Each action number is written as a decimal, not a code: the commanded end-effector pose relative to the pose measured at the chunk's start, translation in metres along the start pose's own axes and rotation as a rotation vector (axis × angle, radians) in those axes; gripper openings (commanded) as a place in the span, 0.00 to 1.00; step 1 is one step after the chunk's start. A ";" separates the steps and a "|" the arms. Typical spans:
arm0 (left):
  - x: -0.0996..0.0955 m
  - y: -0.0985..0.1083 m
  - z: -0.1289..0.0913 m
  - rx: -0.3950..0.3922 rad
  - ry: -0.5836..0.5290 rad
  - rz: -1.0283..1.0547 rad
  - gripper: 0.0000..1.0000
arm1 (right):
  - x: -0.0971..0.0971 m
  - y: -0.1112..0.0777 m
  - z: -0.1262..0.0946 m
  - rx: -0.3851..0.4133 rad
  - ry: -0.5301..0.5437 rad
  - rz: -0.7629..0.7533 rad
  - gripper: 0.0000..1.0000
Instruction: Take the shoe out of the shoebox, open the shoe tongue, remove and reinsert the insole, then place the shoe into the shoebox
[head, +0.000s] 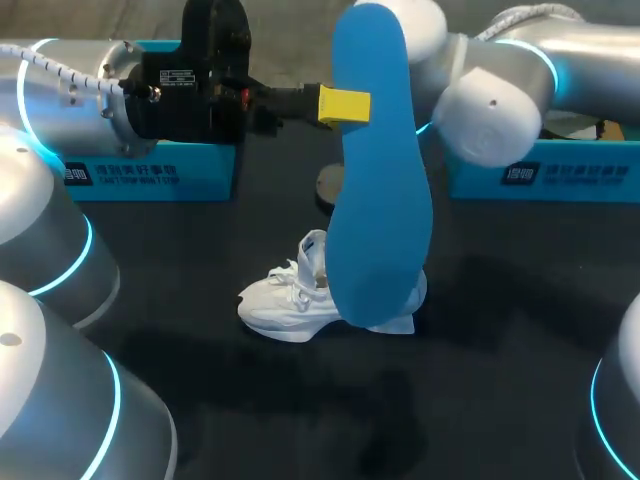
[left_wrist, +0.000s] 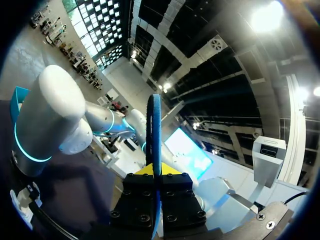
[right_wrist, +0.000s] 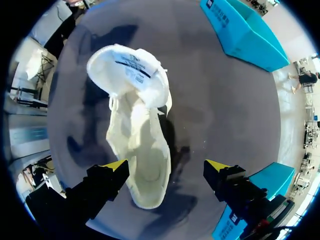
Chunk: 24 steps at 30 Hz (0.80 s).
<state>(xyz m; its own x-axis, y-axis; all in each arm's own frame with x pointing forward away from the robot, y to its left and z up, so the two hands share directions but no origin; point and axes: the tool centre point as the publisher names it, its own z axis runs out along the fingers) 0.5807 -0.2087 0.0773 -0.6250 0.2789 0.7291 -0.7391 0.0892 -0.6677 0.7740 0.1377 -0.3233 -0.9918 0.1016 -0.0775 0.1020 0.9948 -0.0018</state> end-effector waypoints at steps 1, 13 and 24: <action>-0.001 0.000 0.001 0.001 -0.001 0.000 0.00 | -0.002 0.005 0.018 0.009 0.009 0.003 1.00; -0.001 0.000 0.001 0.001 -0.001 0.000 0.00 | -0.006 0.015 0.044 0.002 0.035 -0.017 1.00; -0.001 0.000 0.001 0.001 -0.001 0.000 0.00 | -0.005 0.008 0.053 0.005 0.035 0.048 0.10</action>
<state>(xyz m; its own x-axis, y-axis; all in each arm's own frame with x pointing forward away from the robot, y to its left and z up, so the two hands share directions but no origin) 0.5807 -0.2088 0.0773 -0.6250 0.2789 0.7291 -0.7391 0.0893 -0.6677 0.7852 0.1459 -0.3733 -0.9883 0.1473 -0.0404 0.1477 0.9890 -0.0075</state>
